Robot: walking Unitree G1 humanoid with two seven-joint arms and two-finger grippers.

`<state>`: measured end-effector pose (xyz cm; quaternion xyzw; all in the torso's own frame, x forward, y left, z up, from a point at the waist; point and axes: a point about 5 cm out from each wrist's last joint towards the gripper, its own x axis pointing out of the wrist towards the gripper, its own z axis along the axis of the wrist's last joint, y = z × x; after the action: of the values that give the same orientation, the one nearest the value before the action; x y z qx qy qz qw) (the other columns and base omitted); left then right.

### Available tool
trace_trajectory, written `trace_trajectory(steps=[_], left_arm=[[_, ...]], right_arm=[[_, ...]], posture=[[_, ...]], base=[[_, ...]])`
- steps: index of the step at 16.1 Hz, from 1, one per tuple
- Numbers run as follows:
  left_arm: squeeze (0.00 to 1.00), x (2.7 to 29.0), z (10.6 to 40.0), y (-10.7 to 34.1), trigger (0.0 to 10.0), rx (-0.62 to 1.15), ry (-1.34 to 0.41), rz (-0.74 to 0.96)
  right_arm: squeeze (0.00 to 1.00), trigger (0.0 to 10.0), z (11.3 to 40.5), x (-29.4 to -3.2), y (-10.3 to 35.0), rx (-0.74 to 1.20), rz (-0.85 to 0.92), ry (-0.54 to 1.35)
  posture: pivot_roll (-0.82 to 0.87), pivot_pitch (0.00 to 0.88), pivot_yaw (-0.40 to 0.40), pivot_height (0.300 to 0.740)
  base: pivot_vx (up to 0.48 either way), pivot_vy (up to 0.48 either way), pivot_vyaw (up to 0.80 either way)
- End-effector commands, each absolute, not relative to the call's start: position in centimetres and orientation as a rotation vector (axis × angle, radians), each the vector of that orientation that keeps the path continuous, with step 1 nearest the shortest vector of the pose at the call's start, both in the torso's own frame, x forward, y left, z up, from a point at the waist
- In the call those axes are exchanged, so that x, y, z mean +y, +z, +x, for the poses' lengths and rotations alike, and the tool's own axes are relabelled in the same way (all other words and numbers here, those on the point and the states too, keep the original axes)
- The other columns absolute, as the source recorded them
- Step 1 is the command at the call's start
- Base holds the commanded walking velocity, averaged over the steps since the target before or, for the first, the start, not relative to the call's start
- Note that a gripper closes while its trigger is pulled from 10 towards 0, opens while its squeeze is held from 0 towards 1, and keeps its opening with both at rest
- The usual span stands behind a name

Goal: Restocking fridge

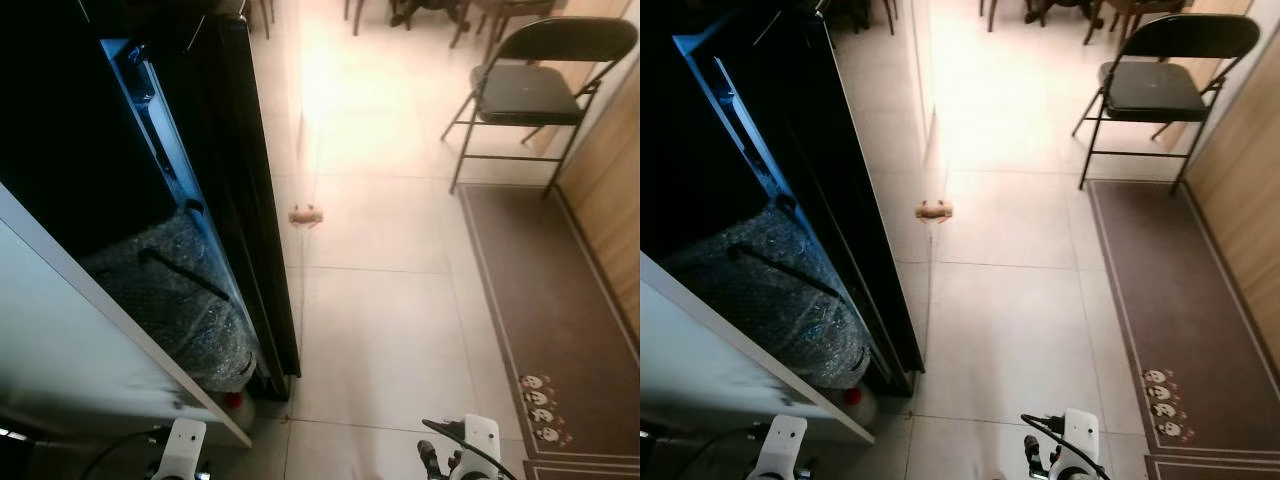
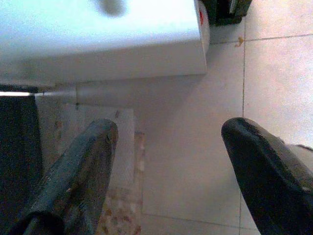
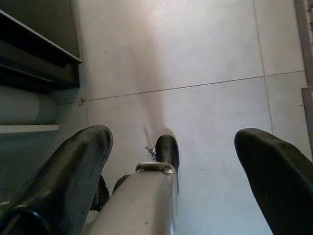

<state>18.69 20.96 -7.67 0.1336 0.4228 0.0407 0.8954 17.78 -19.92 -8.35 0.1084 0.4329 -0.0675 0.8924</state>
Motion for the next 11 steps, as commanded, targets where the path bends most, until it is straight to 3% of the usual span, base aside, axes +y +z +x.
trace_trajectory(steps=[1,6,9,11], left_arm=[[0.00,20.90,18.08,-8.03,10.0,0.904,0.072,0.286],[0.00,20.86,18.11,-8.01,10.0,0.902,0.070,0.285],[0.00,20.84,18.13,-8.00,10.0,0.901,0.070,0.285],[0.00,20.91,18.14,-7.99,10.0,0.899,0.084,0.276]], right_arm=[[0.00,10.0,17.05,-20.08,-8.66,0.915,0.231,-0.153],[0.00,10.0,17.04,-20.13,-8.66,0.914,0.227,-0.168],[0.00,10.0,17.02,-20.17,-8.68,0.921,0.217,-0.164],[0.00,10.0,17.04,-20.16,-8.68,0.922,0.214,-0.163]], posture=[[-0.03,0.133,0.058,0.740],[-0.03,0.135,0.060,0.740],[-0.03,0.135,0.060,0.740],[-0.03,0.136,0.060,0.740]], base=[[0.000,-0.428,0.00],[0.000,-0.428,0.00],[0.000,-0.416,-0.72],[0.000,0.000,-0.77]])
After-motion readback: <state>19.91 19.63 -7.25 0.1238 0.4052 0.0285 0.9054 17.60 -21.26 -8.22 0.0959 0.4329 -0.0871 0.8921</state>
